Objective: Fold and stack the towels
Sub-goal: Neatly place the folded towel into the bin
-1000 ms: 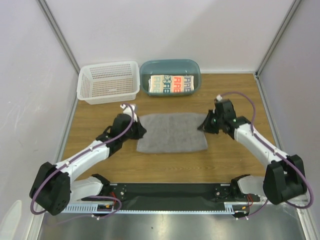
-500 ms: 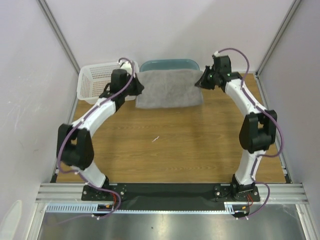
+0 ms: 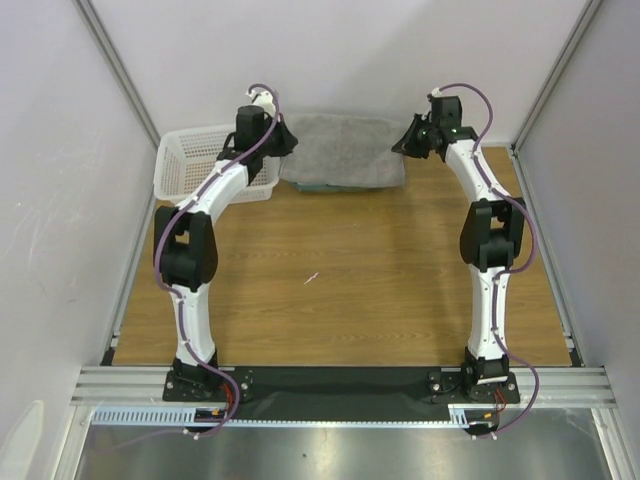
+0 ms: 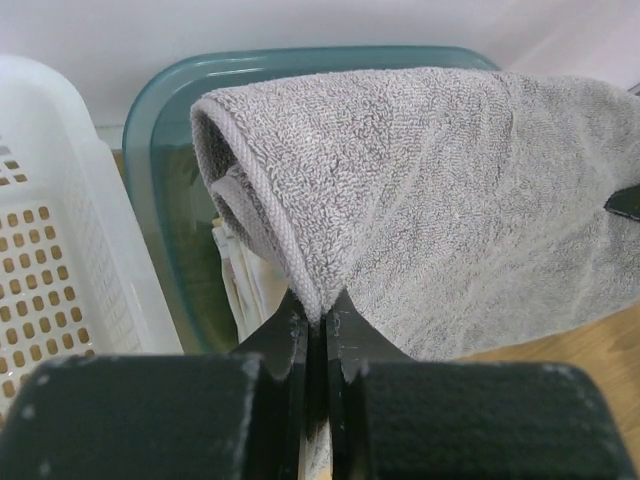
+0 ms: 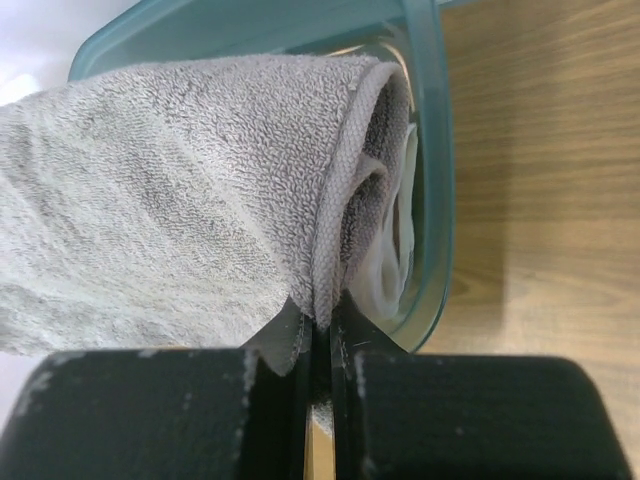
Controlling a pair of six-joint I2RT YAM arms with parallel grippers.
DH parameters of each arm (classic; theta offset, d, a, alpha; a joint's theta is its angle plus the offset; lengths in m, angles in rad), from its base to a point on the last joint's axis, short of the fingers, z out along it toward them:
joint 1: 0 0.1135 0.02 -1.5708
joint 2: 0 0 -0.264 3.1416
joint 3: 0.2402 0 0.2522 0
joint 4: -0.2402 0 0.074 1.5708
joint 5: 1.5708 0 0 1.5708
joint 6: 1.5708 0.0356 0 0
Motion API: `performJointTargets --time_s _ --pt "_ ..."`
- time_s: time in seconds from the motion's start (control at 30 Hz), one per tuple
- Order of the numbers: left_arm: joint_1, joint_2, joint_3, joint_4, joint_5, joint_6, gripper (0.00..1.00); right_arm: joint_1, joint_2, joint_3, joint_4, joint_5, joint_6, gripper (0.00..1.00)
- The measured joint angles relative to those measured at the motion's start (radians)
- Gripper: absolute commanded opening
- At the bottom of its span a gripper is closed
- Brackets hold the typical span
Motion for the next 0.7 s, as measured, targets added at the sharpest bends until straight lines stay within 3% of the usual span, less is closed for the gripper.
performJointTargets --time_s 0.27,0.7 --pt "0.026 0.086 0.043 0.000 0.005 -0.009 0.00 -0.008 0.138 0.140 0.048 -0.060 0.018 0.00" --pt "0.041 0.192 0.071 0.049 0.005 -0.059 0.01 -0.004 0.216 0.170 0.110 -0.046 0.012 0.01"
